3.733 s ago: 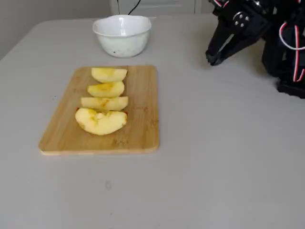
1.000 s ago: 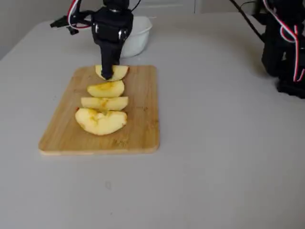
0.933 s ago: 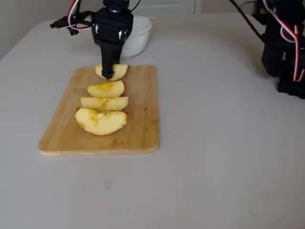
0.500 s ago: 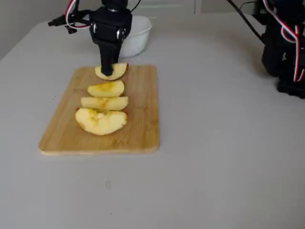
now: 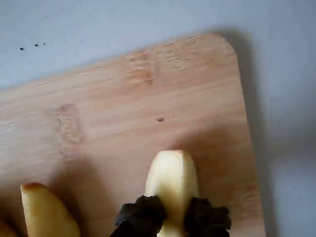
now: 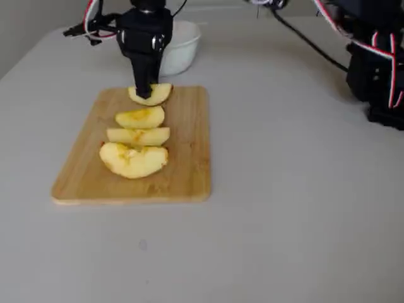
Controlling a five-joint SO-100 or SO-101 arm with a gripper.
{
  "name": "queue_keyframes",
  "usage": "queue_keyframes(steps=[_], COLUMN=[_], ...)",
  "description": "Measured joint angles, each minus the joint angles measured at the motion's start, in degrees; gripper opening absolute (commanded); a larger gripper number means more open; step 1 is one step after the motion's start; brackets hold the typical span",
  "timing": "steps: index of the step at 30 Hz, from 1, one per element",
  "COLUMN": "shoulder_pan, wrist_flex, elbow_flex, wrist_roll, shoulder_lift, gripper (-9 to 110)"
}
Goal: Pick up the rightmost apple slice from the cutting board and place it into the bowl
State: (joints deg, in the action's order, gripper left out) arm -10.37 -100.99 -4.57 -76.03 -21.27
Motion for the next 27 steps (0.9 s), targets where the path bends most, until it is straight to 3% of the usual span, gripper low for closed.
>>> queue_keyframes(steps=[10,19,27], shoulder_pan=[0.0,0.35,8.26], wrist_flex=[-0.88,-0.88,-0.88], elbow_flex=[-6.24,-6.24,-6.33], wrist_roll=[2.9,5.8,6.33], shoulder_lift=[1.85,-7.65,-15.29], gripper=[0,0,0])
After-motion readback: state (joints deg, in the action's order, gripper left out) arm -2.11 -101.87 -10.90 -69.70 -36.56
